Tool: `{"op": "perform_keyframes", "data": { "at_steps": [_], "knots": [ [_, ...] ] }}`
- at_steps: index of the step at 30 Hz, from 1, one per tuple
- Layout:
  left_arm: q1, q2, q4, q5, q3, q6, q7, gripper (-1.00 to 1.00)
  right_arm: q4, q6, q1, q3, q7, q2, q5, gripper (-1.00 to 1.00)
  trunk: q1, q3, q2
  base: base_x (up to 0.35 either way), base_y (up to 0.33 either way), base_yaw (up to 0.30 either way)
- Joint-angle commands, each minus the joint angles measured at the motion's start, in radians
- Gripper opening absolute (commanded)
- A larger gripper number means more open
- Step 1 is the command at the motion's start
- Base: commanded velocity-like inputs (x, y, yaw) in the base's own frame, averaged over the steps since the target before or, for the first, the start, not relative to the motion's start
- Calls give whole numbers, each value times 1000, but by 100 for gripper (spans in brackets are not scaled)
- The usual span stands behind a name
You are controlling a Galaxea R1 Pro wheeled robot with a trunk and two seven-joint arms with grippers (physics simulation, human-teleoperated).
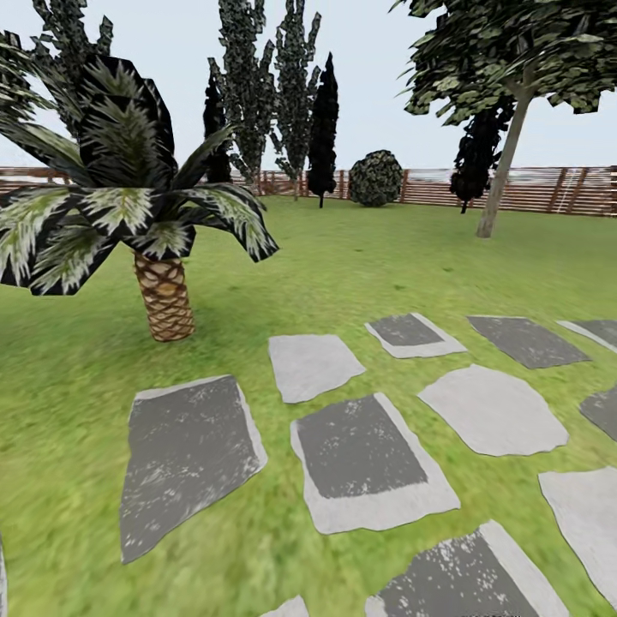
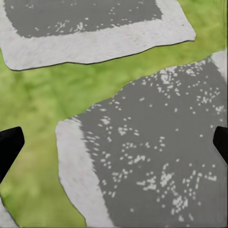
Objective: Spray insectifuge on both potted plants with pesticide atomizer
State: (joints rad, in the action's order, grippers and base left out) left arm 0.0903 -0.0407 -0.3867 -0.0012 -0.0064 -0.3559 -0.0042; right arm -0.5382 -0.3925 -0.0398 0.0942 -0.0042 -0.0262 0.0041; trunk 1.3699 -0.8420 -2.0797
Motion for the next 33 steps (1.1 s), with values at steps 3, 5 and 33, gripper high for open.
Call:
{"op": "perform_keyframes", "data": {
  "at_steps": [3, 5, 33],
  "knots": [
    [0, -1, 0, 0, 0, -3, 1, 100, 1, -3, 0, 1, 0, 0, 0, 100, 0, -1, 0, 173, -203, -300],
    [0, -1, 0, 0, 0, -3, 1, 100, 1, -3, -1, 1, 0, 0, 0, 100, 0, -1, 0, 182, -211, -300],
    [0, -4, 0, 3, 3, -5, 1, 100, 1, -3, -1, 0, 0, 0, 0, 100, 0, -1, 0, 237, -198, -300]
  ]
}}
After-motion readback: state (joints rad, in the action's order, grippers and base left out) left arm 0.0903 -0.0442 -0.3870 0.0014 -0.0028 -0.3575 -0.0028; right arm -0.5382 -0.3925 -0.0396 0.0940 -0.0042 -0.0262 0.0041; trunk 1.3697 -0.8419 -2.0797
